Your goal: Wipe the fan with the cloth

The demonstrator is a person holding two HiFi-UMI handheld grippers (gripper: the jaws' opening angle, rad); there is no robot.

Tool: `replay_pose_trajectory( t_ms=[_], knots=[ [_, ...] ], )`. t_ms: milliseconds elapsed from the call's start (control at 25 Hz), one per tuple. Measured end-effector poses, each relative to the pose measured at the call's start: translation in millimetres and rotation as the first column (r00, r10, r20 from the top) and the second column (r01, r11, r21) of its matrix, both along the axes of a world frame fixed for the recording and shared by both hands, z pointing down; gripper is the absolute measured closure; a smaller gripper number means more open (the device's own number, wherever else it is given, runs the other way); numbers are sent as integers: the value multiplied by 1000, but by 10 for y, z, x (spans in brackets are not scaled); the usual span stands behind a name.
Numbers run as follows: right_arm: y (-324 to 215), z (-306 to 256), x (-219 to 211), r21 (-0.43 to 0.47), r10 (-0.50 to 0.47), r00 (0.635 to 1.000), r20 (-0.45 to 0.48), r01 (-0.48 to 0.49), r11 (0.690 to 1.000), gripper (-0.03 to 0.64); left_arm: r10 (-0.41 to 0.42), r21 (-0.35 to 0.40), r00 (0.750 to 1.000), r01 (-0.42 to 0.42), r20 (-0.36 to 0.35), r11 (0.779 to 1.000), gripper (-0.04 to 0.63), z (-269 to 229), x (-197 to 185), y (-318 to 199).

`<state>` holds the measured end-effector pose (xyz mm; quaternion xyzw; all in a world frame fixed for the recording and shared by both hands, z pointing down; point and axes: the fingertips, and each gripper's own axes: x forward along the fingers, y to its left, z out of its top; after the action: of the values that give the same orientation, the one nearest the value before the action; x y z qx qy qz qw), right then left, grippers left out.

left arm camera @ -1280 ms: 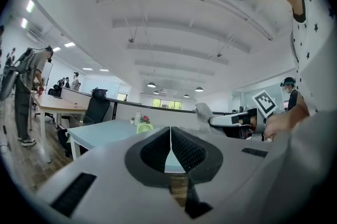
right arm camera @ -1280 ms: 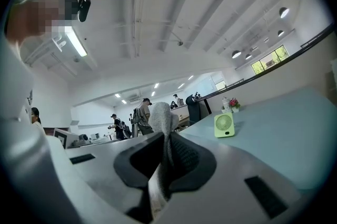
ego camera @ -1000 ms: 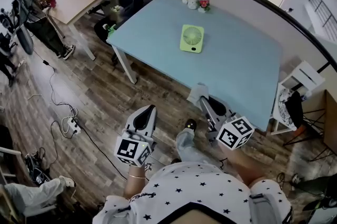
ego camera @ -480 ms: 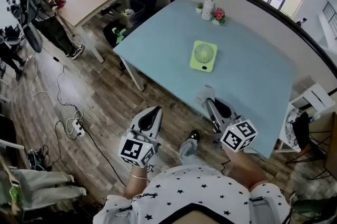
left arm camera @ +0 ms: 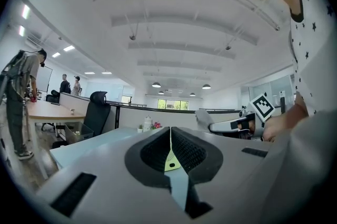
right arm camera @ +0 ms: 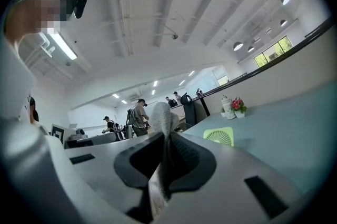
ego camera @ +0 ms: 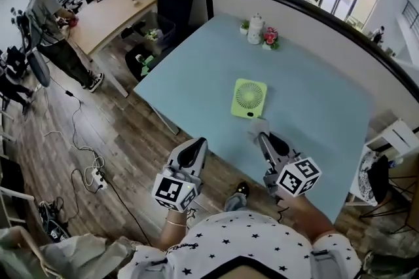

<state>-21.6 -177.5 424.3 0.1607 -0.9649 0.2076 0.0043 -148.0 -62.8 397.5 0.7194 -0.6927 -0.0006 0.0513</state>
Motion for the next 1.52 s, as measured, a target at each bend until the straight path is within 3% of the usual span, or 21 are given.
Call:
replay_pose_trajectory(
  t_ms=[360, 880, 1520],
  knots=[
    [-446, 151, -109, -24, 65, 998, -6, -65, 998, 589, 29, -29, 999, -29, -21, 999, 563, 182, -148, -380],
    [-1033, 232, -683, -38, 224, 973, -62, -227, 973, 589, 188, -4, 982, -188, -28, 982, 563, 78, -825, -1268],
    [-1484, 859, -1506, -9, 255, 933, -253, -266, 964, 588, 338, -18, 941, -339, -24, 941, 563, 197, -1413, -2083]
  ],
)
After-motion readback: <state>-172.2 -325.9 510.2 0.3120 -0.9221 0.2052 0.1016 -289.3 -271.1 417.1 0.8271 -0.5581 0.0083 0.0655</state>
